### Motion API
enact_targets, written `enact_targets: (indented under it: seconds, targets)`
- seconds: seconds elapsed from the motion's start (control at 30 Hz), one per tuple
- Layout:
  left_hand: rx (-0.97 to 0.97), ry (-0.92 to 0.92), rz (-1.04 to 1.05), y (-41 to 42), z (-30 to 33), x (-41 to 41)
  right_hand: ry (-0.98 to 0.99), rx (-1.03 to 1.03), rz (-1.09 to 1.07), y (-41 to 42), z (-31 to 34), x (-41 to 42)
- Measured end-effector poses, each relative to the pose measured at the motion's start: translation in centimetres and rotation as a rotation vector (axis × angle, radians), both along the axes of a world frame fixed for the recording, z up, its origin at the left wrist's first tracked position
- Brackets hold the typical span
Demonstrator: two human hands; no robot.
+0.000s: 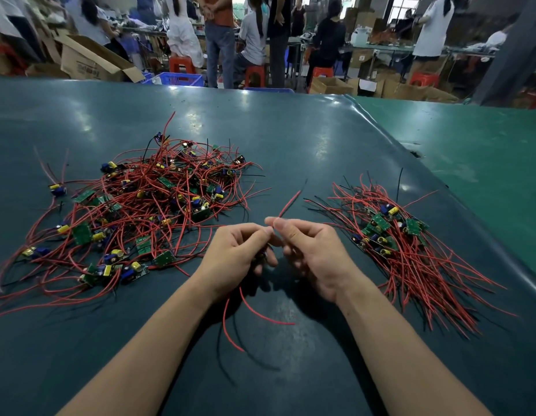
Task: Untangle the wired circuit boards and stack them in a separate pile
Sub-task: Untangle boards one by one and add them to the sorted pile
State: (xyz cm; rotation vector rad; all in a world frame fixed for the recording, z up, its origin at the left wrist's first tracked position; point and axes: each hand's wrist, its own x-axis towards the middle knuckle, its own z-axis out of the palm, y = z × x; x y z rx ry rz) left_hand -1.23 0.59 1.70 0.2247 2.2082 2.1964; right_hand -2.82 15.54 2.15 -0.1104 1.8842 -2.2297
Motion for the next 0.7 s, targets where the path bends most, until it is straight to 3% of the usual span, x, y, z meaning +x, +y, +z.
enact_targets:
  seconds: [0.13,0.3,0.6,0.7]
  targets:
    - [-0.13,0.052,-0.028,0.0,0.1,0.0,0.035,-0.013,-0.058,0.0,0.0,-0.1]
    - [-0.055,0.016,-0.082,-0.1,0.2,-0.1,0.064,-0.059,-0.227,-0.2,0.3,-0.4]
    - [0.036,0.025,-0.193,-0.3,0.5,0.5,0.016,-0.466,-0.448,1.5,0.9,-1.8]
    - [0.17,0.029,-0.145,-0.5,0.6,0.4,-0.048,-0.614,-0.49,2.6,0.9,-2.2]
